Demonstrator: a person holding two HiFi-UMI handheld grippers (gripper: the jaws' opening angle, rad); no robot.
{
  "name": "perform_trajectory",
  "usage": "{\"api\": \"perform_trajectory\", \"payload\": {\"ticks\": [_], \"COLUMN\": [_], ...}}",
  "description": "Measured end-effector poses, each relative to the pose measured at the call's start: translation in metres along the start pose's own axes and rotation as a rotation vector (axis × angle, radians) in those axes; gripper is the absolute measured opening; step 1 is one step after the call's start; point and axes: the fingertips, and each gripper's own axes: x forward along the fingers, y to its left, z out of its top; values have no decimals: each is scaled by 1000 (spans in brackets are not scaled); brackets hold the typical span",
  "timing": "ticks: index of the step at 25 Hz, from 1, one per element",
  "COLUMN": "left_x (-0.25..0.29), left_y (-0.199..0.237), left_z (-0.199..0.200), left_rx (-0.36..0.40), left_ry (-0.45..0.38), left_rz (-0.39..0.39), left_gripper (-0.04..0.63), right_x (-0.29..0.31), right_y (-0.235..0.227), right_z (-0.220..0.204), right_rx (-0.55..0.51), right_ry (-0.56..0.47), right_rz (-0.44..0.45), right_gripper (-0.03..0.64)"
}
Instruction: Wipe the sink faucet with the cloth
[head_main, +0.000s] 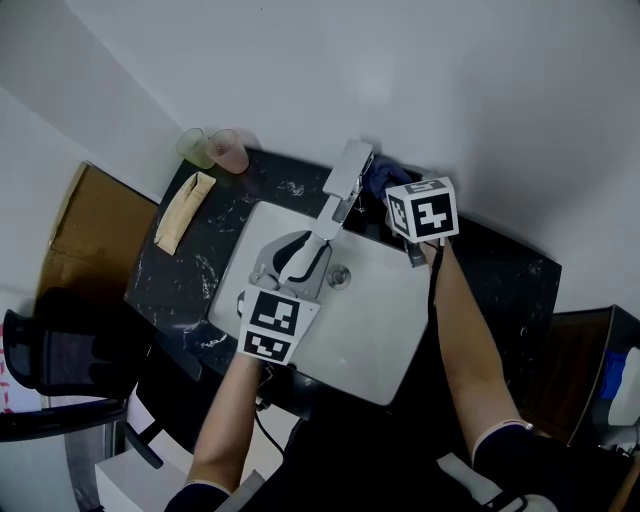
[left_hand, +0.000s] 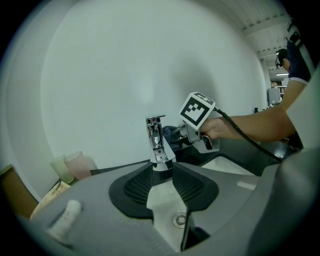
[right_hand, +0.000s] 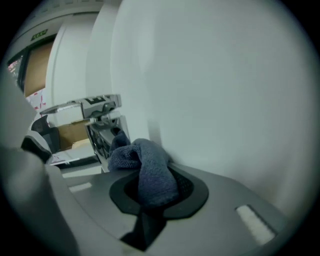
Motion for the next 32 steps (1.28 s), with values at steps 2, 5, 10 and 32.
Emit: {"api": "perform_trajectory", "payload": {"ticks": [2,5,10,32], "left_x": [0,0,0,-95], "left_y": [0,1,1,-23], "left_z": [0,-1,-1,72], "left_rx": [-2,-3,0,-179], "left_ry": [0,-1,6,-322], "left_rz": [1,6,8,-175], "left_gripper": [123,123,121,236], "right_x": [-10,-30,-55,-196], "right_y": [3,9,15,116], "right_z": [15,41,70,63], "right_rx": [-7,-13,-47,60], "right_ry": [-59,-146,-226,-397], "right_rz": [23,50,62,216], "right_gripper": [55,55,55,57]}}
